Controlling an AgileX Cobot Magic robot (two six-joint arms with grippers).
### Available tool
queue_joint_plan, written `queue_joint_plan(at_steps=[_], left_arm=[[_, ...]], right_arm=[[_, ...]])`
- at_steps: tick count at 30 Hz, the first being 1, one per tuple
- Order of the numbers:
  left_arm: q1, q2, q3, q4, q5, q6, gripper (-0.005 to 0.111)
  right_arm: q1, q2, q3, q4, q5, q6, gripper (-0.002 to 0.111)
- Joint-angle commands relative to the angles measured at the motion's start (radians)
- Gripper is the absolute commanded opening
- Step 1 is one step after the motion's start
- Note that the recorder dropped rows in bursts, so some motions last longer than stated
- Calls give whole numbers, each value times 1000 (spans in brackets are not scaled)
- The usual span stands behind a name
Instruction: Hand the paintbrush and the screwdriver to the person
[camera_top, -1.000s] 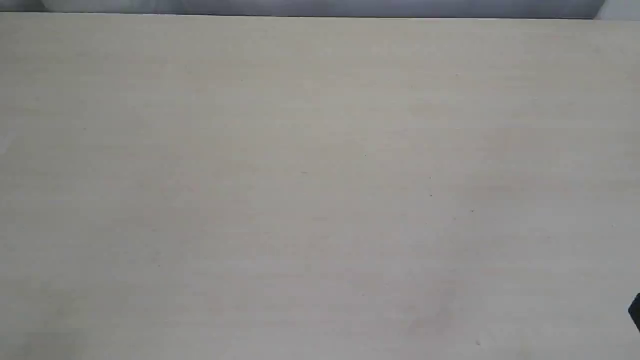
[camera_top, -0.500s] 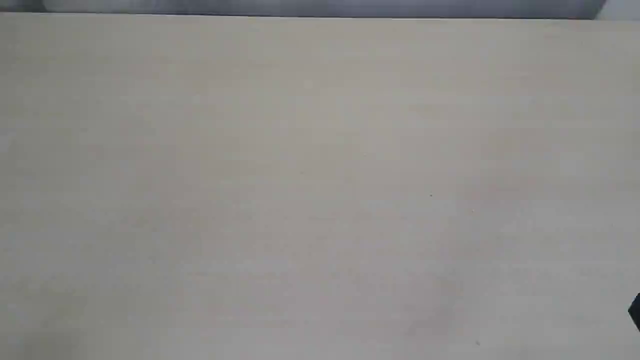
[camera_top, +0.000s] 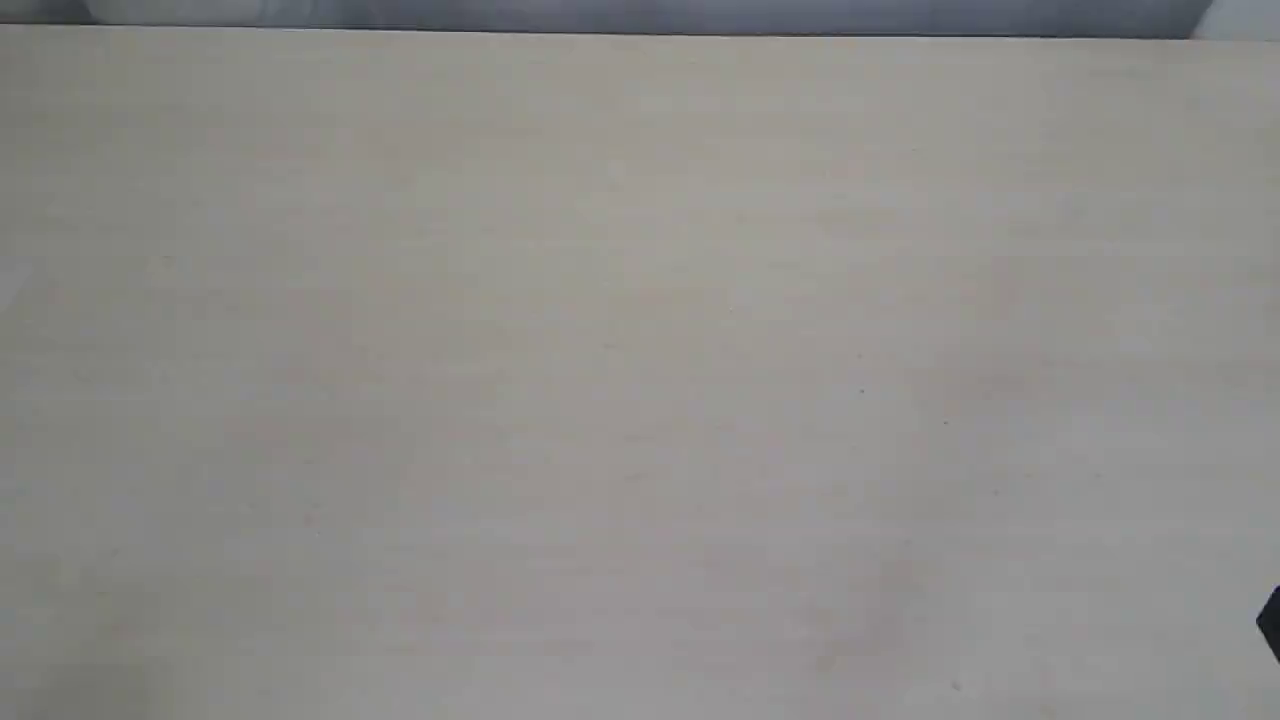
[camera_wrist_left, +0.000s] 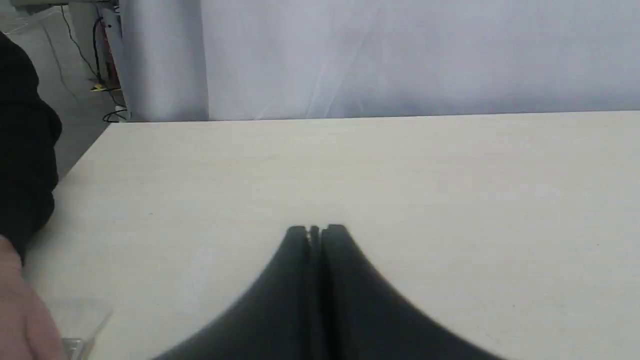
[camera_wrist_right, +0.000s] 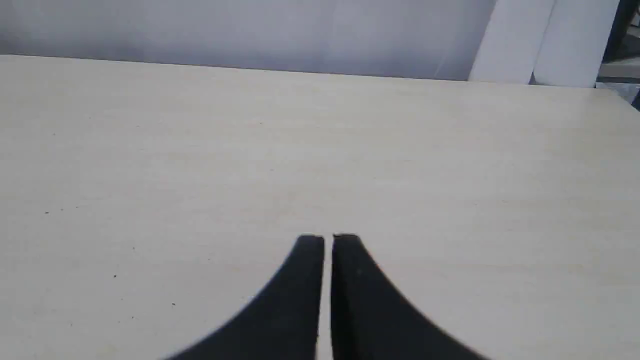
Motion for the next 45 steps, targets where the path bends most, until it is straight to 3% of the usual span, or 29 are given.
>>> queue_joint_plan(at_steps=[1,45], left_arm=[[-5,-2,2,-4,-6,-2,0],[-5,-2,2,-1,-7,-2,0]], right_arm=[[0,-2,4,-2,-3,-6,4],[0,-2,4,-2,-3,-6,4]])
